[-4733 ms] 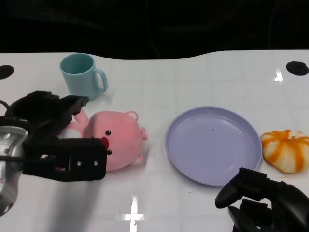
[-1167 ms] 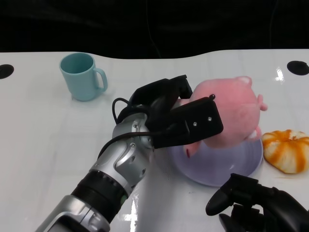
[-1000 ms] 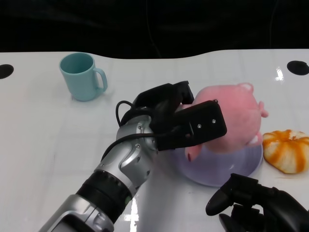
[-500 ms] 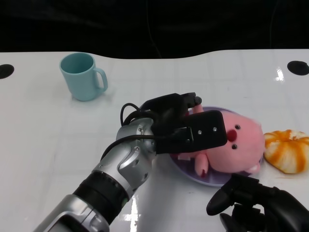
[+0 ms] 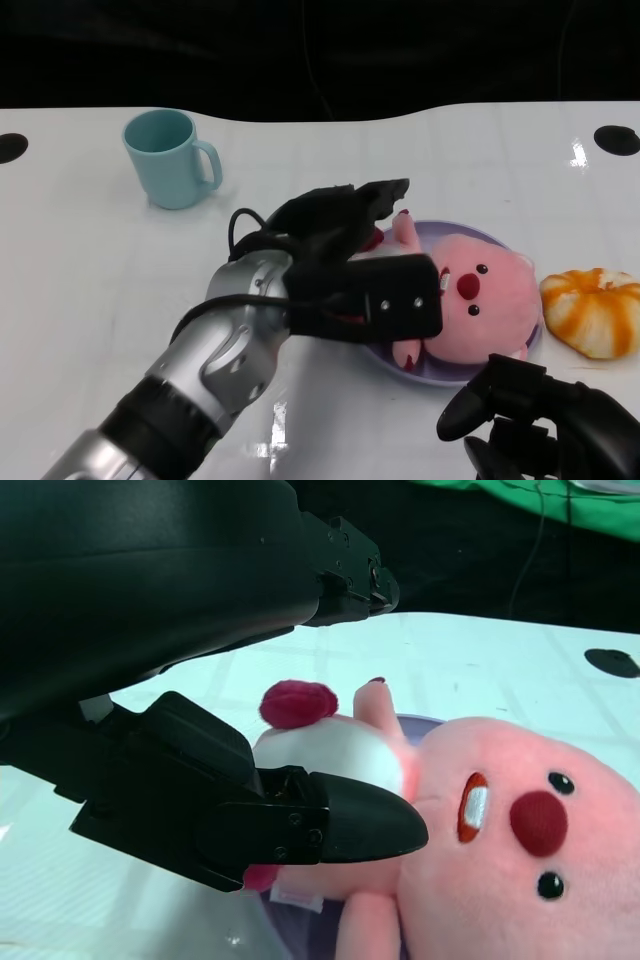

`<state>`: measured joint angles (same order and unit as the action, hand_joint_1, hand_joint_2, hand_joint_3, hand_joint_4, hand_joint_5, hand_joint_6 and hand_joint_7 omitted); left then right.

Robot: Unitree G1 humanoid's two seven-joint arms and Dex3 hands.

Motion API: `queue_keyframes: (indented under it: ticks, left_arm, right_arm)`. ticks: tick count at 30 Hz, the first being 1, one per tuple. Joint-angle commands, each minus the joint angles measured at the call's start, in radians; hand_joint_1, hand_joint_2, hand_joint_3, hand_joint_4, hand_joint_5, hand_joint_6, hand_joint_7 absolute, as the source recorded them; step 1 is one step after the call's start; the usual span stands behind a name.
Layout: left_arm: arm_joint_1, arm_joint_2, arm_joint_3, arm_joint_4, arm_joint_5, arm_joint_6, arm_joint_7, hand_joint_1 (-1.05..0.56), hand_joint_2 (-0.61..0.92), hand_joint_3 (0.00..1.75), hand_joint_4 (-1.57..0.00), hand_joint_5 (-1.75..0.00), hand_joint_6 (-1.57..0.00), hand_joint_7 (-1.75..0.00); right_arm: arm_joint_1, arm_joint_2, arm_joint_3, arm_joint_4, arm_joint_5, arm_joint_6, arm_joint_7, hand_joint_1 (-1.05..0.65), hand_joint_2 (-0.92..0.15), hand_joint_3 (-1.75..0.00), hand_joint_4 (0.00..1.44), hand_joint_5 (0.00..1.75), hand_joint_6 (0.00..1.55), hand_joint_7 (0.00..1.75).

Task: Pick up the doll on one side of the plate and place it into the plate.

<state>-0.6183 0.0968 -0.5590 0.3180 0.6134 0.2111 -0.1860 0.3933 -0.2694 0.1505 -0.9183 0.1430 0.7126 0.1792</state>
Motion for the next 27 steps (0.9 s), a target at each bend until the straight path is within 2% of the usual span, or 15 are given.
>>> queue_keyframes:
  ticks: [1, 7, 8, 11, 14, 17, 18, 20, 21, 23, 25, 26, 27]
  left_arm:
    - [0.054, 0.045, 0.033, -0.091, -0.022, -0.035, -0.021, -0.89, 0.92, 0.51, -0.07, -0.05, -0.10, -0.03]
    - [0.170, 0.088, 0.104, -0.222, -0.087, -0.111, -0.009, -0.87, 0.92, 0.46, -0.12, -0.10, -0.15, -0.06]
    - [0.197, 0.091, 0.124, -0.242, -0.103, -0.136, 0.010, -0.84, 0.92, 0.44, -0.17, -0.14, -0.20, -0.08]
    - [0.259, 0.090, 0.173, -0.280, -0.140, -0.188, 0.044, -0.77, 0.92, 0.39, -0.03, -0.65, -0.29, -0.10]
    - [0.313, 0.083, 0.219, -0.312, -0.188, -0.231, 0.060, -0.65, 0.91, 0.34, -0.08, -0.81, -0.39, -0.14]
    - [0.380, 0.047, 0.284, -0.350, -0.319, -0.256, 0.040, -0.42, 0.88, 0.18, -0.21, -0.91, -0.56, -0.21]
    - [0.403, 0.033, 0.305, -0.366, -0.370, -0.256, 0.029, -0.37, 0.83, 0.25, -0.25, -0.96, -0.62, -0.24]
    - [0.436, 0.018, 0.331, -0.390, -0.434, -0.261, 0.021, -0.27, 0.54, 0.76, -0.39, -1.04, -0.71, -0.31]
    - [0.454, 0.014, 0.341, -0.405, -0.454, -0.263, 0.023, -0.23, 0.49, 0.88, -0.49, -1.04, -0.75, -0.34]
    - [0.483, 0.010, 0.355, -0.430, -0.481, -0.264, 0.027, -0.17, 0.45, 1.01, -0.66, -1.03, -0.82, -0.40]
    - [0.518, 0.004, 0.371, -0.464, -0.518, -0.251, 0.024, -0.14, 0.45, 1.05, -0.76, -1.05, -0.86, -0.44]
    - [0.540, -0.001, 0.382, -0.487, -0.547, -0.234, 0.018, -0.12, 0.45, 1.10, -0.79, -1.12, -0.88, -0.52]
    - [0.558, -0.004, 0.390, -0.508, -0.569, -0.218, 0.014, -0.09, 0.44, 1.17, -0.80, -1.19, -0.89, -0.68]
  right_arm:
    - [0.001, -0.009, -0.012, 0.007, -0.001, -0.019, 0.003, -0.16, -0.78, -0.81, 0.54, 1.71, 0.50, 1.39]
    - [0.001, -0.009, -0.010, 0.008, -0.003, -0.022, 0.003, -0.16, -0.78, -0.81, 0.55, 1.70, 0.50, 1.38]
    - [-0.001, -0.009, -0.010, 0.006, -0.004, -0.016, 0.001, -0.16, -0.78, -0.81, 0.55, 1.70, 0.50, 1.38]
    - [-0.004, -0.010, -0.010, 0.003, -0.003, -0.004, -0.001, -0.16, -0.78, -0.81, 0.55, 1.70, 0.50, 1.38]
    - [-0.005, -0.009, -0.008, 0.004, -0.003, -0.006, -0.001, -0.16, -0.78, -0.82, 0.55, 1.71, 0.50, 1.39]
    - [-0.005, -0.007, -0.008, 0.004, -0.001, -0.006, -0.001, -0.16, -0.78, -0.82, 0.54, 1.71, 0.50, 1.39]
    - [-0.006, -0.007, -0.008, 0.003, -0.001, -0.005, -0.001, -0.16, -0.77, -0.82, 0.53, 1.71, 0.50, 1.39]
    - [-0.006, -0.008, -0.009, 0.002, 0.000, -0.006, 0.000, -0.16, -0.77, -0.83, 0.53, 1.71, 0.50, 1.39]
    - [-0.006, -0.007, -0.009, 0.002, 0.001, -0.005, 0.001, -0.16, -0.77, -0.83, 0.53, 1.71, 0.50, 1.39]
    - [-0.006, -0.006, -0.011, 0.002, 0.004, -0.005, 0.001, -0.16, -0.77, -0.84, 0.53, 1.71, 0.50, 1.39]
    - [-0.007, -0.006, -0.011, 0.002, 0.006, -0.004, 0.002, -0.16, -0.77, -0.84, 0.53, 1.71, 0.50, 1.39]
    - [-0.008, -0.005, -0.012, 0.001, 0.007, -0.002, 0.001, -0.16, -0.76, -0.84, 0.54, 1.71, 0.50, 1.39]
    - [-0.008, -0.005, -0.013, 0.001, 0.008, -0.001, 0.001, -0.16, -0.76, -0.85, 0.54, 1.72, 0.50, 1.39]
